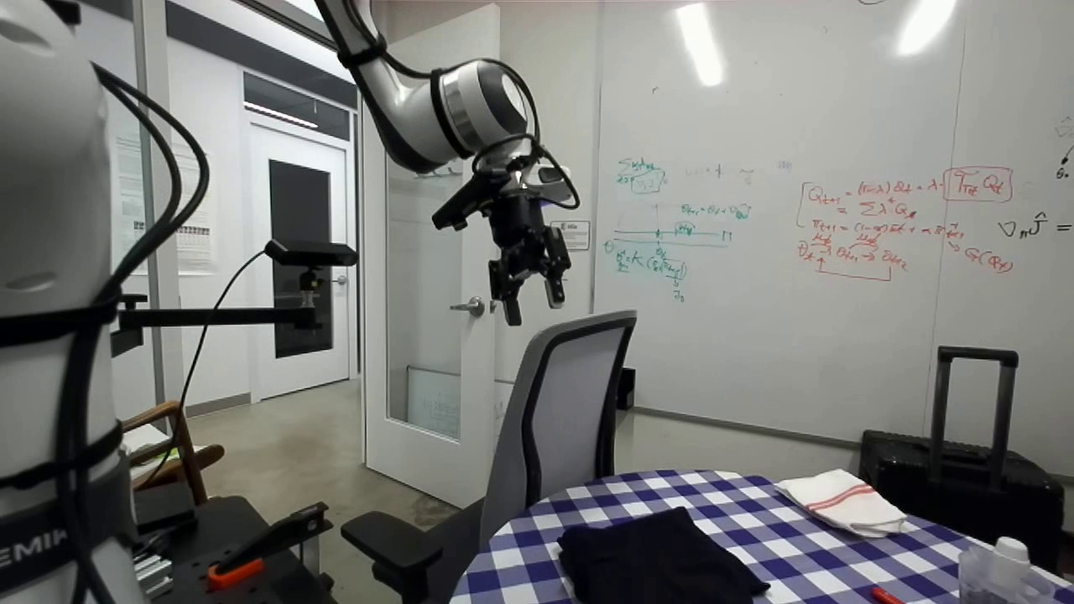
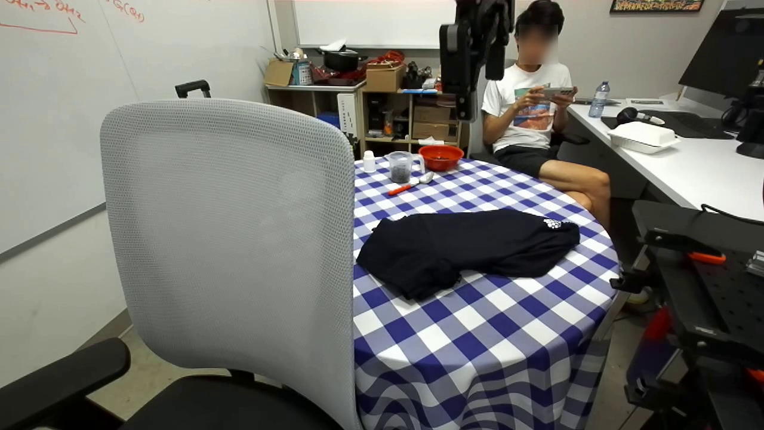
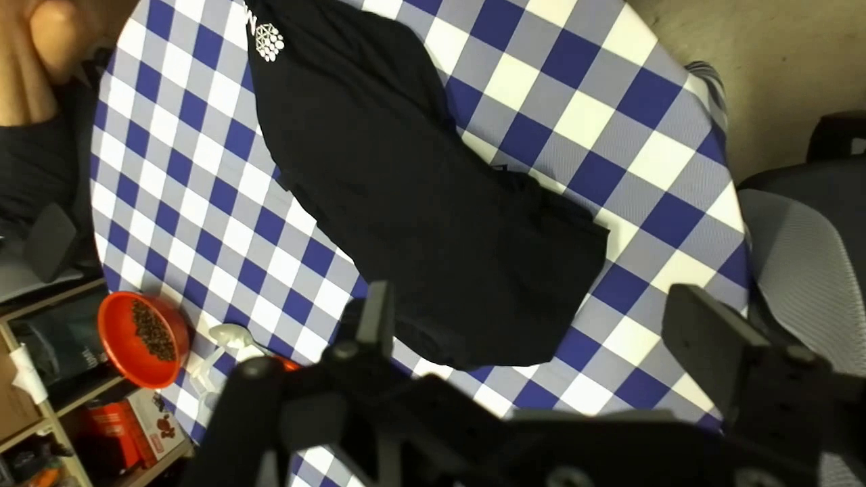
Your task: Pick the cloth and put it on the back rest of the chair
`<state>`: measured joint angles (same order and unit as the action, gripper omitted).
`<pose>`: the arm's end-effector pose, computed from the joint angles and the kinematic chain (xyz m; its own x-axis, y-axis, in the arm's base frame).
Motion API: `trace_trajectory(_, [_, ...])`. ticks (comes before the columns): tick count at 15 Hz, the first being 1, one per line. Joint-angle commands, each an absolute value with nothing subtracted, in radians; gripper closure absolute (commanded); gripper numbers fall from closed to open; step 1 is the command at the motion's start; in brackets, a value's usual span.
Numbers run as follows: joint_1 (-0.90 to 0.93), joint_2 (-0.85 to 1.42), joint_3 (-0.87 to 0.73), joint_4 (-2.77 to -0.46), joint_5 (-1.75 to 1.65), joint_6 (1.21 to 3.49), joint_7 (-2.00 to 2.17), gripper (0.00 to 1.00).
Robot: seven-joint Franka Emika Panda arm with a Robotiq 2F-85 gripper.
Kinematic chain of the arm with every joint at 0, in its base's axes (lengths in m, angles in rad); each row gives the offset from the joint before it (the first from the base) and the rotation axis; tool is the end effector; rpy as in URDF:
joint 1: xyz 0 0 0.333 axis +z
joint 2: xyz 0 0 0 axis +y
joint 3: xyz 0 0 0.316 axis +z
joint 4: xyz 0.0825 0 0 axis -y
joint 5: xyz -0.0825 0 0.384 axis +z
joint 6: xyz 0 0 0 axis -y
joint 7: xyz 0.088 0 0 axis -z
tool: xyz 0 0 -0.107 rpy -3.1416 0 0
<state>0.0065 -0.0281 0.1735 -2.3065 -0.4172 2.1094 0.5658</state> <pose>0.4858 0.0692 0.3469 0.9902 -0.1397 -0.0040 -0.1282 -0.9192 0.3724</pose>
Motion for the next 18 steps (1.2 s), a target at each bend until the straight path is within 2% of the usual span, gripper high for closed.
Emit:
trace_trajectory(1, [0.034,0.069,0.136,-2.315,-0.512,2.182,0.684,0.00])
trace_trajectory(10, [0.077,0.317,0.000,-2.280,-0.763,2.362,0.783,0.00])
trace_trajectory(18, [0.084,0.456,-0.093,-2.211,-0.795,2.556,0.726,0.00])
